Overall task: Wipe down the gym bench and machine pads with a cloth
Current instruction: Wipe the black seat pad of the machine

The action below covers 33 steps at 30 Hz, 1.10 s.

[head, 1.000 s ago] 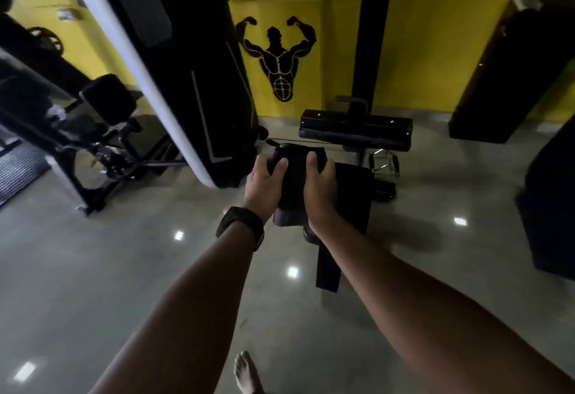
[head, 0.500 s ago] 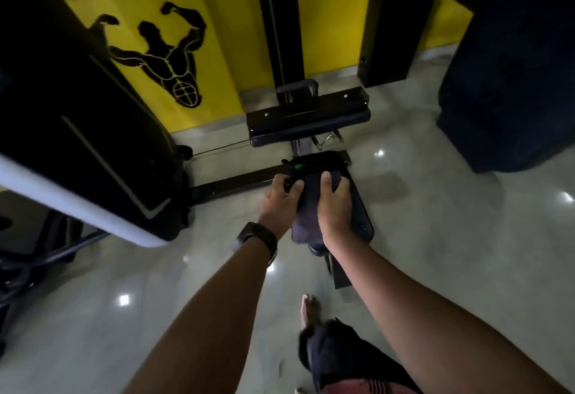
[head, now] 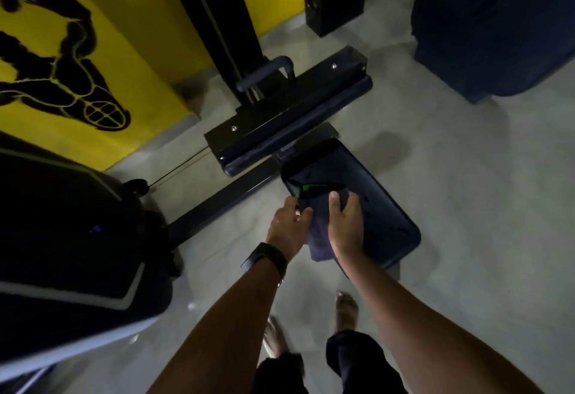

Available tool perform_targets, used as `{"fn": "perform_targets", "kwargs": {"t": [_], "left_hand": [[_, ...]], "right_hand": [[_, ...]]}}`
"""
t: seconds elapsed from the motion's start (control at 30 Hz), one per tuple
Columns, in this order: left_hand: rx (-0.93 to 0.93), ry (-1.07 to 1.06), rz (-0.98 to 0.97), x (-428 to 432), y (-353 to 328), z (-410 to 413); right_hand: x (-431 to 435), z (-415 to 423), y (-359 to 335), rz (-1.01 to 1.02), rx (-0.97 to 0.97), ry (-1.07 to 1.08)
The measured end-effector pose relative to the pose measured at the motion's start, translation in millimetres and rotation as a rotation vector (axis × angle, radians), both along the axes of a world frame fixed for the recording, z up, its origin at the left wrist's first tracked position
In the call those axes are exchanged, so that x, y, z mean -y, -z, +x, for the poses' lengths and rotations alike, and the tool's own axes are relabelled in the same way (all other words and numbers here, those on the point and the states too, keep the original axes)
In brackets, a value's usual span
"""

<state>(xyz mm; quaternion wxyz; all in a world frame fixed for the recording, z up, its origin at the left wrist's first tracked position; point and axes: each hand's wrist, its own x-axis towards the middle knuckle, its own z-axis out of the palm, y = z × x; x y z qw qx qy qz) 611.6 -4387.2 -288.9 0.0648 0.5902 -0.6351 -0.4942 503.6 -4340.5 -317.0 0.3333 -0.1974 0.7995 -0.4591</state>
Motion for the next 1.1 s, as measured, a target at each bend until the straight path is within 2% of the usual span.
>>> {"fn": "perform_targets", "kwargs": {"t": [0.27,0.47,0.57,0.67,0.77,0.87,1.03,1.1], "left_hand": [[0.067,0.206,0.012,93.1,126.5,0.9],[0.158,0.539,-0.283,173.0,208.8,6.5],[0.204,0.652,-0.309,202.1,233.7,7.1],[0.261,0.717,-0.265,218.1,249.9,9.2],[0.237,0.77,-0.256,228.9,267.7,15.1],[0.198,0.828,-0.292,231.1,277.1,20.6],[0.239,0.865,-0.401,234.5,292.0,21.2],[0.263,0.875,-0.395,237.8,291.3,19.6]], "right_hand": [[75.5,-1.8,116.6,0.074,-0.079,0.059],[140.5,-3.7,197.4,0.097,-0.173,0.094],[163.2,-2.8,218.2,0.155,-0.35,0.096],[166.4,2.5,224.9,0.17,-0.628,0.125],[154.0,22.4,233.2,0.356,-0.825,-0.121],[145.2,37.0,237.5,0.518,-0.839,-0.325],[175.9,4.4,232.0,0.564,-0.757,-0.62],[183.5,-6.2,231.5,0.553,-0.825,-0.668]]}}
